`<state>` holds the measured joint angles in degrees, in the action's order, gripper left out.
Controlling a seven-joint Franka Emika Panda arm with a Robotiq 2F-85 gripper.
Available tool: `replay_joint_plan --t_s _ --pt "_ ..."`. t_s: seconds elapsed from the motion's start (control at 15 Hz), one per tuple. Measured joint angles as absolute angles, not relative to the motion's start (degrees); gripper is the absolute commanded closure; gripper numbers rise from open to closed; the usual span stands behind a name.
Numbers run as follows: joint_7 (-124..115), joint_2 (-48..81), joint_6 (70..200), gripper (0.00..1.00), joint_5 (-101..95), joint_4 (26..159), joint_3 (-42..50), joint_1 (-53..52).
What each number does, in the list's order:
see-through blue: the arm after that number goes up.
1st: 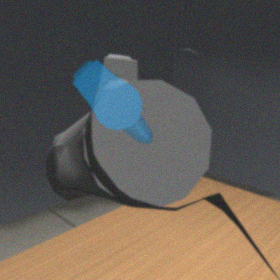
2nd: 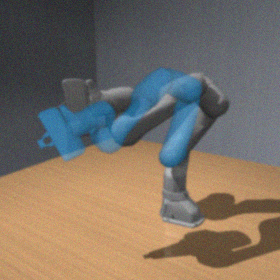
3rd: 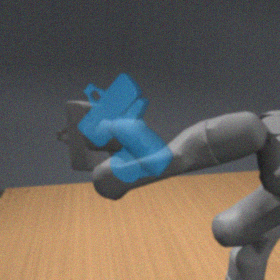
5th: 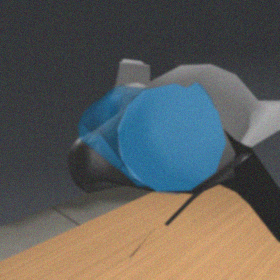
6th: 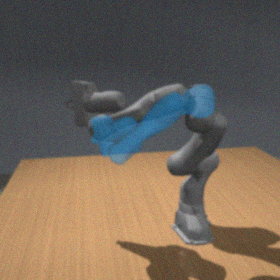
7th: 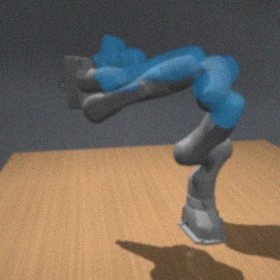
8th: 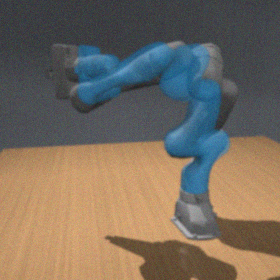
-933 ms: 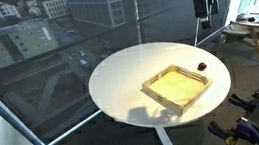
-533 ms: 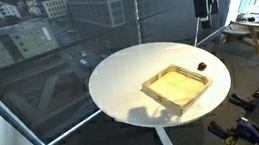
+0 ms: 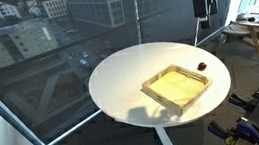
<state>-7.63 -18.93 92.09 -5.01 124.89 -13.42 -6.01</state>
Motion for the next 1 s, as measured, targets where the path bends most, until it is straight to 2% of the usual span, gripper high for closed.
replay_joint_plan --t_s 1.0 --pt "-7.87 -19.63 100.37 0.00 -1.68 125.50 -9.06 -5.87"
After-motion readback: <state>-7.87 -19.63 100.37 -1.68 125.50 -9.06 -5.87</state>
